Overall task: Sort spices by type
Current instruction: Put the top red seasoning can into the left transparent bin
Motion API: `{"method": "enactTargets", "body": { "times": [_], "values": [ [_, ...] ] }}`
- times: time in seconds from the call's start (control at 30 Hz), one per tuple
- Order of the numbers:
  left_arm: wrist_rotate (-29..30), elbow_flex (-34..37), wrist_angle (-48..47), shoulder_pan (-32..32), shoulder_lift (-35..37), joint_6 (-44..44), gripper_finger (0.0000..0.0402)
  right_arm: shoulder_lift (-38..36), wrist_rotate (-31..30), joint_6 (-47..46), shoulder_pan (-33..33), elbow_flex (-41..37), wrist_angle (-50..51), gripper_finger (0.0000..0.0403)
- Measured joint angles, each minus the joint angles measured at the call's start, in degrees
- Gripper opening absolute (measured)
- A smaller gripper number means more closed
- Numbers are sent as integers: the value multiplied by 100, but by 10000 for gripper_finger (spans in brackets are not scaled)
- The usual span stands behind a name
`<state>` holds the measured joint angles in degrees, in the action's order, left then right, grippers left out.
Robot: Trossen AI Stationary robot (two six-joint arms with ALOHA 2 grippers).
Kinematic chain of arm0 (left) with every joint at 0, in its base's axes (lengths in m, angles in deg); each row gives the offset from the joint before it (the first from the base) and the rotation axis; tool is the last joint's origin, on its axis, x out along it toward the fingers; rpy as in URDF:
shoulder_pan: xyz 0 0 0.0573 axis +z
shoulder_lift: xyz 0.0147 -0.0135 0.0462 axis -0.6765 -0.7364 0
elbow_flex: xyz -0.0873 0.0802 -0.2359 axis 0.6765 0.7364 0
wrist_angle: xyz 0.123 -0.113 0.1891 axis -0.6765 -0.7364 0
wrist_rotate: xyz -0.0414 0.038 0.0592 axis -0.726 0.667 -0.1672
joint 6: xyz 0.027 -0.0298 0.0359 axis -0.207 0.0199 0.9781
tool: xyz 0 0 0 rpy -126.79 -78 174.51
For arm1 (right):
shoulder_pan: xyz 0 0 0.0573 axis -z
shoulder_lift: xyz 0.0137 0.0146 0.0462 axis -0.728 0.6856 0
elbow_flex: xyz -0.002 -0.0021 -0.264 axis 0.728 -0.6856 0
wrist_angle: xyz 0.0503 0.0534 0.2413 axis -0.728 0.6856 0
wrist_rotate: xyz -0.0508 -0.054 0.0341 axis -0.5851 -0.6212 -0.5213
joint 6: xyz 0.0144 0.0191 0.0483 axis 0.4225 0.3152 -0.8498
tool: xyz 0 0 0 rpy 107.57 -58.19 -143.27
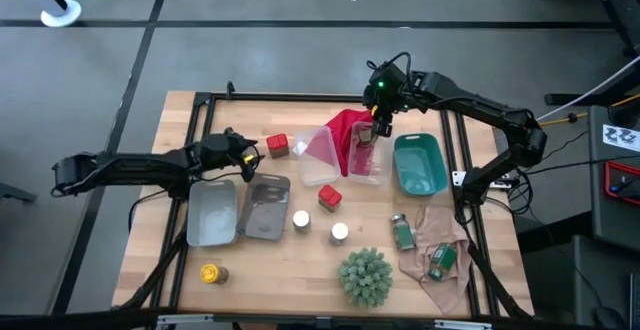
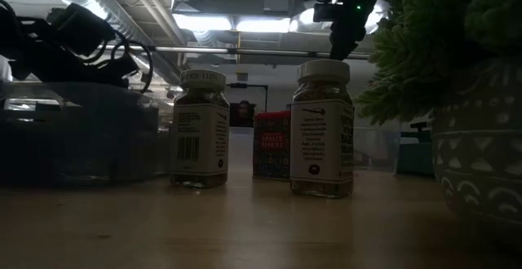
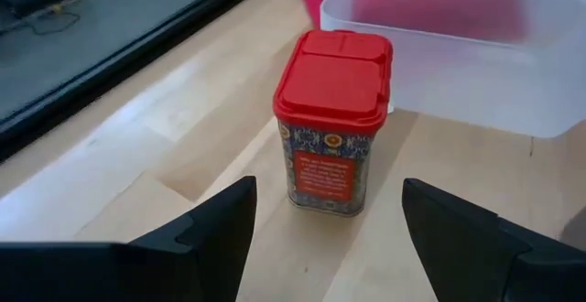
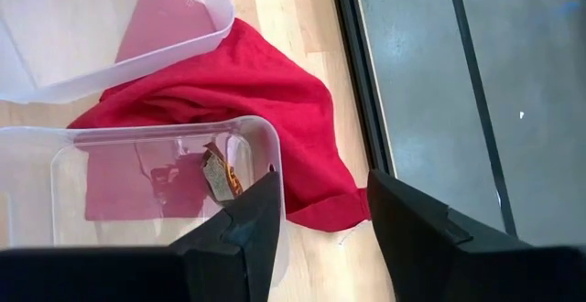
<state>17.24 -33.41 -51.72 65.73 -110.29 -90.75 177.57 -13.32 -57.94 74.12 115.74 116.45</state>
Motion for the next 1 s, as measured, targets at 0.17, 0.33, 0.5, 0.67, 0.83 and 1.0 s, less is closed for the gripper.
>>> {"method": "enactTargets", "body": {
  "times": [0.17, 0.33, 0.5, 0.67, 0.83, 1.0],
  "values": [
    [-1, 0, 320, 50, -317, 261, 258, -5, -1, 0, 0, 0, 1, 166],
    [20, 0, 354, 122, -452, 620, 258, -8, -3, 1, 0, 0, 9, 166],
    [24, 0, 375, 131, -399, 495, 258, -83, -38, 2, 0, 3, 34, 166],
    [24, -4, 514, 129, -387, 553, 258, -93, -35, 2, 0, 139, 88, 166],
    [-141, -45, 489, 242, -374, 352, 258, -94, 9, 2, 0, 164, 85, 166],
    [-831, -187, 369, 658, -374, 267, 258, -94, 11, 4, 0, 164, 85, 166]
  ]
}}
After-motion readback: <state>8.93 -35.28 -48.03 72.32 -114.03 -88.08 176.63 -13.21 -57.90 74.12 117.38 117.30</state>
